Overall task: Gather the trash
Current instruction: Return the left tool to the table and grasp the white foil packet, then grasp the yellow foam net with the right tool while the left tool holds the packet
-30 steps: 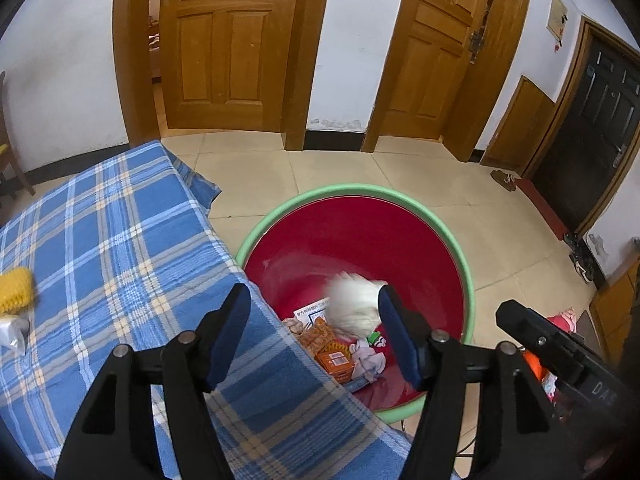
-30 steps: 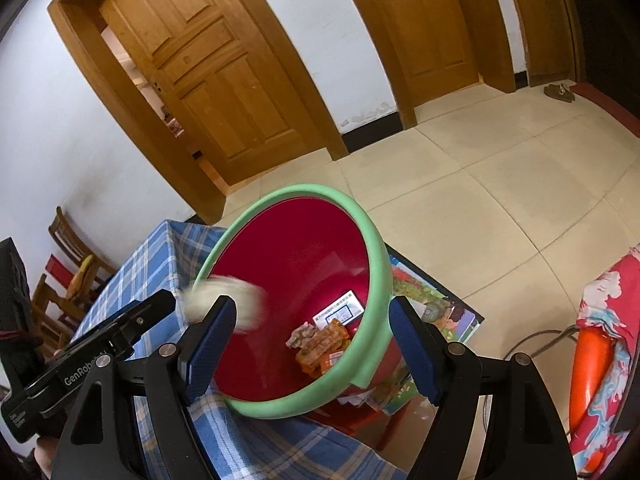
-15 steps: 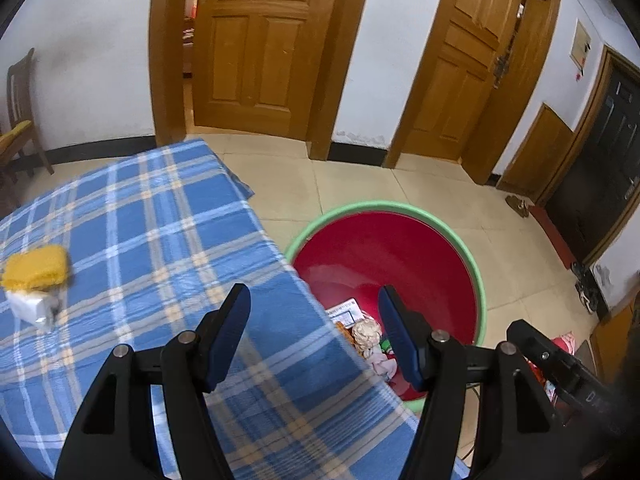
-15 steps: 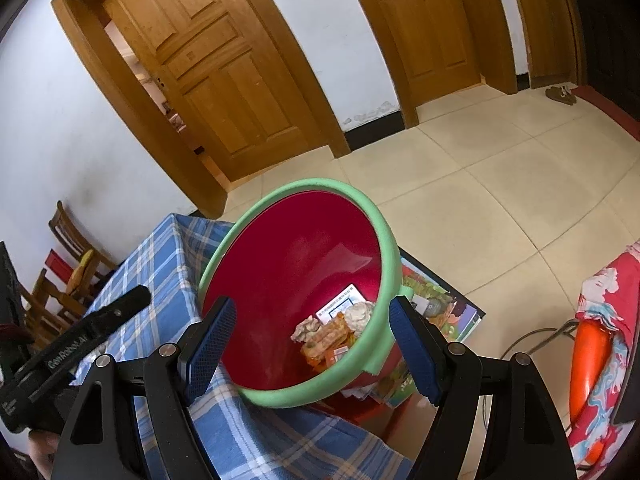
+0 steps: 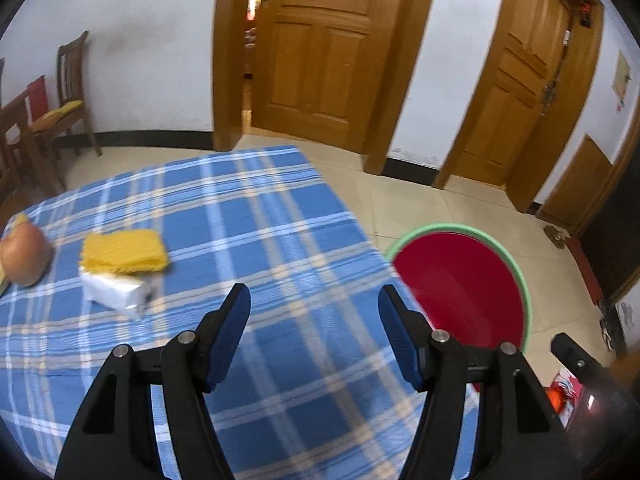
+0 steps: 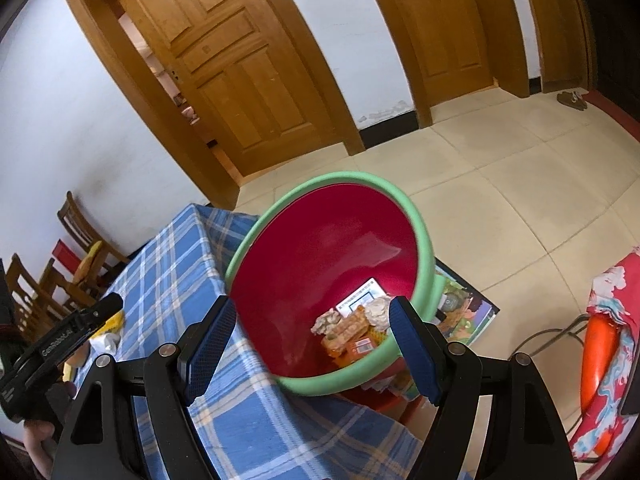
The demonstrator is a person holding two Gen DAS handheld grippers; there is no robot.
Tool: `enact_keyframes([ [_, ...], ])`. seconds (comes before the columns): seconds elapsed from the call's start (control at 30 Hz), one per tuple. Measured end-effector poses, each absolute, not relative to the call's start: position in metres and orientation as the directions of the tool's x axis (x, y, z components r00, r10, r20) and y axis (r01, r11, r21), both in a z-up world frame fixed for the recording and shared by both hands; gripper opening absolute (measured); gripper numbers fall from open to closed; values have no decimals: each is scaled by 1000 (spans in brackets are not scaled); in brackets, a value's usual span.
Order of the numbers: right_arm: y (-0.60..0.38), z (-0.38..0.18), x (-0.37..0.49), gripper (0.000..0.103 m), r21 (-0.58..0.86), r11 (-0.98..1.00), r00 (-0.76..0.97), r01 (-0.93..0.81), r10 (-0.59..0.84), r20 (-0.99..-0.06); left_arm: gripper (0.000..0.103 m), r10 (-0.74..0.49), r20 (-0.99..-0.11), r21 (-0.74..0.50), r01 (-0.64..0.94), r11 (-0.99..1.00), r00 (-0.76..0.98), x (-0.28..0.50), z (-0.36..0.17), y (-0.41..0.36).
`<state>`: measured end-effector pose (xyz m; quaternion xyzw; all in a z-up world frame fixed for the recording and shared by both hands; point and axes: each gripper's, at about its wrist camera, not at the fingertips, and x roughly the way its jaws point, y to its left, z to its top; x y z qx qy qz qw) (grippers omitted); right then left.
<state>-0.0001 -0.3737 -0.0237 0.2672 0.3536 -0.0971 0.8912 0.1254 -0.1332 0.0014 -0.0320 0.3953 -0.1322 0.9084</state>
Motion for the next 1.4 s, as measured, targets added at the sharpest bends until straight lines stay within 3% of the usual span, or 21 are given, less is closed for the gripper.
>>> enact_keyframes([
  [0.53, -350, -29, 16, 80, 396, 863, 711, 315, 62, -700, 66, -73, -761, -161, -78, 984, 645, 153, -29, -41],
  [0.93, -337, -31, 26, 80, 390, 876, 699, 282, 91, -709, 66, -11, -800, -179, -221, 959, 599, 182, -56, 6],
  [1.07, -336, -31, 27, 80, 385, 878, 697, 285, 86, -712, 47, 2, -801, -177, -240, 954, 599, 180, -60, 13],
  [1.4, -324, -26, 31, 80, 373, 894, 695, 249, 104, -712, 41, -39, -779, -223, -219, 950, 625, 163, -52, 29],
])
